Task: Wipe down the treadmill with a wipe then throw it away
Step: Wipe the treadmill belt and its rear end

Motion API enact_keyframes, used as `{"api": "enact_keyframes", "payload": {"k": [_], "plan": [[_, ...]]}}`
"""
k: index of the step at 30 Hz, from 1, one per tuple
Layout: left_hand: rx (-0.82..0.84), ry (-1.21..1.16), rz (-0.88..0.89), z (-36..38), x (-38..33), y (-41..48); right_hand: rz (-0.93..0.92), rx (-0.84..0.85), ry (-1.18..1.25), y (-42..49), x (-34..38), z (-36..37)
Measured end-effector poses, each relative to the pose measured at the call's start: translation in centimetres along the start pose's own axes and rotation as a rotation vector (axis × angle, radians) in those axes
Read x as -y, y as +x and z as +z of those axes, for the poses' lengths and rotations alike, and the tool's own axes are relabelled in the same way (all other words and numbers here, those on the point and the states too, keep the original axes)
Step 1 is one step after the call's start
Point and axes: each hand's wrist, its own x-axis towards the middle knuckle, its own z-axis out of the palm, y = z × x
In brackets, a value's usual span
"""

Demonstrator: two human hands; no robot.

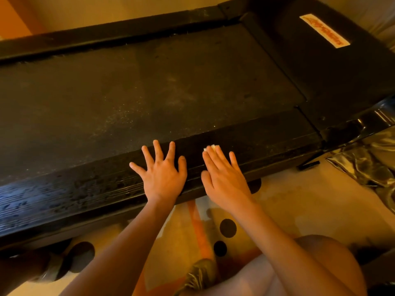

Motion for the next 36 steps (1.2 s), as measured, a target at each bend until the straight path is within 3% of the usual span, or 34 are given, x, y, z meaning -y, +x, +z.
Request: {"api": "enact_keyframes", "payload": {"k": [3,10,17,24,31,36], "plan": [[0.004,0.013,-0.001,0.1,-0.1,0.1,0.02,0.053,0.005,-1.3,-0.3,0.1],[0.012,0.026,0.014,0.3,0.1,0.1,0.061,0.017,0.009,6.3,0.7,-0.5],[-0.003,0.022,0.023,0.3,0.0,0.0,0.039,0.067,0.018,-1.6,-0.5,-0.1],[0.013,0.024,0.011,-0.1,0.1,0.1,0.06,0.017,0.002,7.7,0.2,-1.2],[0.01,0.013,0.026,0.1,0.0,0.0,-0.004,0.047,-0.008,-2.5,-1.7,0.2],[0.02,0.011,0.03,0.1,-0.2,0.0,0.001,0.023,-0.035,2.0,-2.5,-0.9]]}}
